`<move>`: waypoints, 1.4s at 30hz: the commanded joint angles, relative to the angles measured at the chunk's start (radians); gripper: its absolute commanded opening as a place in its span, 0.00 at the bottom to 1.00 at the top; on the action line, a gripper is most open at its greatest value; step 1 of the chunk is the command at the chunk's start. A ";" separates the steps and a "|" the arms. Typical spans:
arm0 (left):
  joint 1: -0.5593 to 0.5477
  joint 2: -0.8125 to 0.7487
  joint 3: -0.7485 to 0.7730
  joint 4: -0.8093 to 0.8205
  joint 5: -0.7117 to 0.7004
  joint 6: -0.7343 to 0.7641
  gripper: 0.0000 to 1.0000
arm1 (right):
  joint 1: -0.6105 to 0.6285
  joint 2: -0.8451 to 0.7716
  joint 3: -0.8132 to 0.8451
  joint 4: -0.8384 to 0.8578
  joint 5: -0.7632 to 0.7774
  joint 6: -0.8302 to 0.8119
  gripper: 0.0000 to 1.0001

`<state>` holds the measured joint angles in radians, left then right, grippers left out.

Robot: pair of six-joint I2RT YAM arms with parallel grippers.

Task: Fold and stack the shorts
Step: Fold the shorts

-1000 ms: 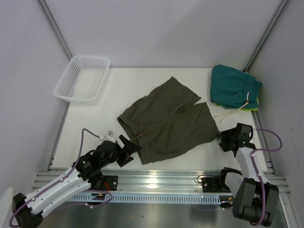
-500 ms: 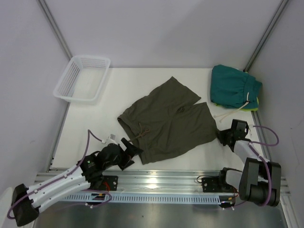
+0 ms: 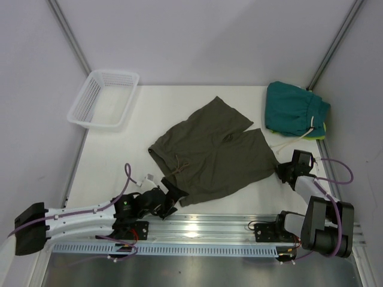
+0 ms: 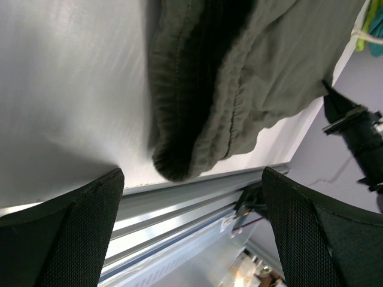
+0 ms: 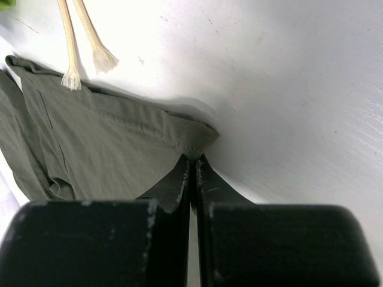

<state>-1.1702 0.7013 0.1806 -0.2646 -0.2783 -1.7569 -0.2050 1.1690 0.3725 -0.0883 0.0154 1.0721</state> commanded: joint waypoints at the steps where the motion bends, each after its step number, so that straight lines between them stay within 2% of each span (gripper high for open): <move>1: -0.019 0.085 0.023 0.083 -0.099 -0.090 0.99 | -0.004 0.008 0.031 0.039 0.034 -0.012 0.00; 7: -0.020 0.232 0.049 0.183 -0.085 -0.121 0.87 | -0.004 0.003 0.036 0.032 0.026 -0.031 0.00; 13: -0.045 0.351 0.079 0.217 -0.064 -0.161 0.80 | -0.004 0.008 0.043 0.038 0.023 -0.032 0.00; 18: -0.049 0.409 0.044 0.238 -0.048 -0.193 0.57 | -0.004 0.009 0.042 0.038 0.021 -0.037 0.00; 23: -0.054 0.377 0.043 0.182 -0.065 -0.201 0.50 | -0.005 0.006 0.040 0.038 0.020 -0.050 0.00; 28: -0.054 0.339 0.057 0.143 -0.096 -0.181 0.31 | -0.008 0.008 0.046 0.027 0.021 -0.066 0.00; 29: -0.052 0.334 0.056 0.137 -0.099 -0.179 0.20 | -0.008 0.009 0.052 0.021 0.020 -0.069 0.00; 32: -0.052 0.325 0.057 0.130 -0.116 -0.176 0.01 | -0.008 0.008 0.071 -0.002 0.027 -0.089 0.00; 38: -0.031 0.301 0.109 0.048 -0.128 -0.115 0.00 | -0.010 0.009 0.123 -0.068 0.044 -0.141 0.00; 42: 0.033 0.254 0.195 -0.070 -0.079 -0.061 0.00 | -0.005 0.044 0.267 -0.181 0.080 -0.213 0.00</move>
<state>-1.1877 0.9955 0.2932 -0.2031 -0.3553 -1.8744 -0.2070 1.1866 0.5091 -0.1951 0.0227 0.9367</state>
